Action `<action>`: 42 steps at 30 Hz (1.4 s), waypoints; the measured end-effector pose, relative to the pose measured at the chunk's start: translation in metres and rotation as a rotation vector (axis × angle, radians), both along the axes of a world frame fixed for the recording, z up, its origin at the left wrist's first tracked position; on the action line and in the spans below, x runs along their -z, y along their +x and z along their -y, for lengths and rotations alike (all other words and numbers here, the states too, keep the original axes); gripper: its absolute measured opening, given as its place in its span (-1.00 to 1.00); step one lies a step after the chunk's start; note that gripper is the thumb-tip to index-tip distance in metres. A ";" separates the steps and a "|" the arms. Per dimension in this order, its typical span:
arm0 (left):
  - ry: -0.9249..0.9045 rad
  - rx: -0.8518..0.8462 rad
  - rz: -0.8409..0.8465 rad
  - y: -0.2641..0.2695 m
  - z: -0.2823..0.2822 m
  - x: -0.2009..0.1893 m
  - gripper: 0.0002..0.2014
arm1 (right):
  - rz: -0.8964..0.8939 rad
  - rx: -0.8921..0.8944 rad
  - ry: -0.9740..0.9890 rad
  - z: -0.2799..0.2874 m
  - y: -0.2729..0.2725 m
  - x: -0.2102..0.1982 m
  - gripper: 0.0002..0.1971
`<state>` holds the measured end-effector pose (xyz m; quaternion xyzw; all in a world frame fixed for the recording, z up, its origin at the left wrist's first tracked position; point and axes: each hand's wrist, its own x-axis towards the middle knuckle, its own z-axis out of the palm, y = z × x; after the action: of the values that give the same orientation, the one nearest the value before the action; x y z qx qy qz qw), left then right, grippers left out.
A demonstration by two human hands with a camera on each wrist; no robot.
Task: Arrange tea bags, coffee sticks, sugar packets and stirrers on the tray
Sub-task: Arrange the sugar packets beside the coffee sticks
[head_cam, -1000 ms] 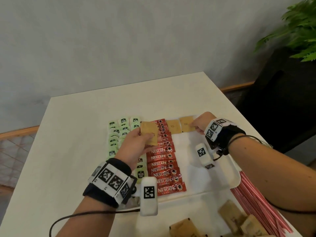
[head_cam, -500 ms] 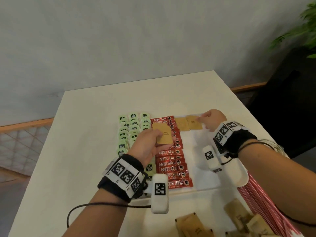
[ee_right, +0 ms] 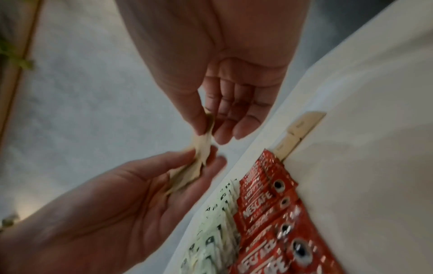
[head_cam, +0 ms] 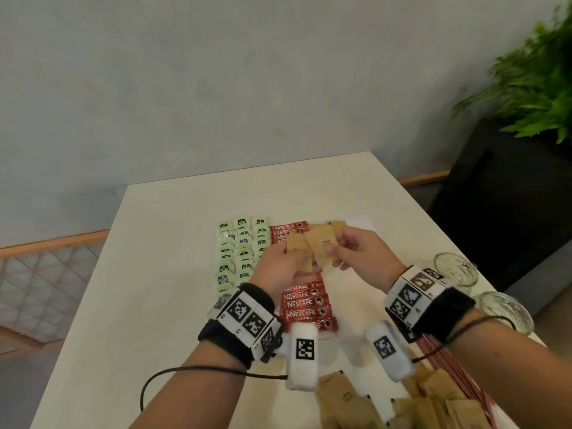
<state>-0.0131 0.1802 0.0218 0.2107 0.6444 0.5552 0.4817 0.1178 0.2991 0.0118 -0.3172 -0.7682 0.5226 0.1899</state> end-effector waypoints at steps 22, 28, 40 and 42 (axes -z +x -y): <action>0.124 0.158 0.008 0.015 0.011 -0.017 -0.83 | 0.185 -0.117 -0.127 -0.009 0.014 -0.055 -0.71; 0.131 0.033 0.009 0.011 0.000 -0.012 -0.77 | 0.100 -0.014 -0.305 -0.016 0.007 -0.035 -0.88; 0.056 -0.257 -0.011 -0.037 -0.011 -0.002 -0.82 | 0.421 0.306 -0.166 -0.066 -0.022 0.040 -0.92; 0.040 -0.262 -0.014 -0.041 -0.013 -0.001 -0.82 | 0.428 0.327 -0.173 -0.066 -0.030 0.047 -0.91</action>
<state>-0.0543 0.1929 0.0229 0.1381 0.6584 0.6247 0.3964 0.0879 0.3652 -0.0354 -0.5552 -0.6820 0.4699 0.0771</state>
